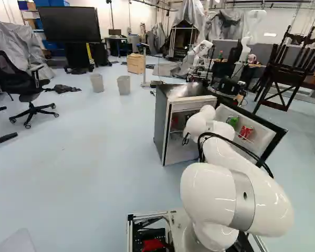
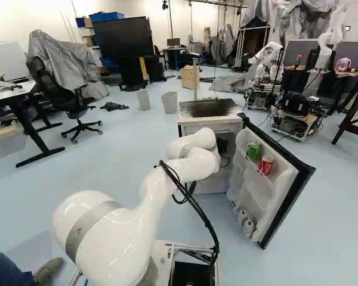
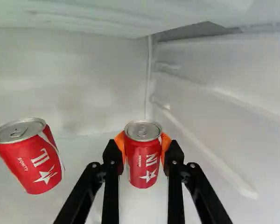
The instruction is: Grab a drink from the fridge
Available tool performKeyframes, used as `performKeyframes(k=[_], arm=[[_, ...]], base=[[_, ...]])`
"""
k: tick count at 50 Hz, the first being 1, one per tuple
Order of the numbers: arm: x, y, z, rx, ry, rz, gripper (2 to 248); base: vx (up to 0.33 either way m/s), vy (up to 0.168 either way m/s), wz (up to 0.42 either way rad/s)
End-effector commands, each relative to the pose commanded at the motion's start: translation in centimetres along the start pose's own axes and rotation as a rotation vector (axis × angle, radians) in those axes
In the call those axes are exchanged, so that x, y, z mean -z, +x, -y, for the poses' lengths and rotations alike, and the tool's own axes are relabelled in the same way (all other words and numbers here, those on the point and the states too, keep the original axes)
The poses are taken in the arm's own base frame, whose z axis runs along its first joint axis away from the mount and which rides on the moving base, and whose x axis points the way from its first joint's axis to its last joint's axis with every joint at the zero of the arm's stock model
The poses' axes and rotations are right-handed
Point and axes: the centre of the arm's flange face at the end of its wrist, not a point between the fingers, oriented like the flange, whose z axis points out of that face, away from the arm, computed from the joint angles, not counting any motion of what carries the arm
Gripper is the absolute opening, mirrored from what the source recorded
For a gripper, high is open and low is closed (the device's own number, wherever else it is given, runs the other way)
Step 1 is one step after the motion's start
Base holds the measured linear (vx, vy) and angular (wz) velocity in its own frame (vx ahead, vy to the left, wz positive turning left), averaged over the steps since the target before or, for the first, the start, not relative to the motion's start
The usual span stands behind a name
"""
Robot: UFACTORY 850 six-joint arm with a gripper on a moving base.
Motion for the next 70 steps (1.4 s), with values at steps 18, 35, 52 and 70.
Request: performKeyframes(k=[18, 35, 52, 70], arm=[[1.6, 0.9, -0.3, -0.012, 0.001, 0.059, 95], [3.9, 1.9, -0.4, -0.026, 0.004, 0.126, 95], [6.8, 3.7, -0.1, -0.039, 0.011, 0.19, 95], [10.3, 7.2, 0.4, -0.049, 0.02, 0.244, 95]], base=[[0.0, 0.0, 0.0], [0.0, 0.0, 0.0], [0.0, 0.0, 0.0], [0.0, 0.0, 0.0]])
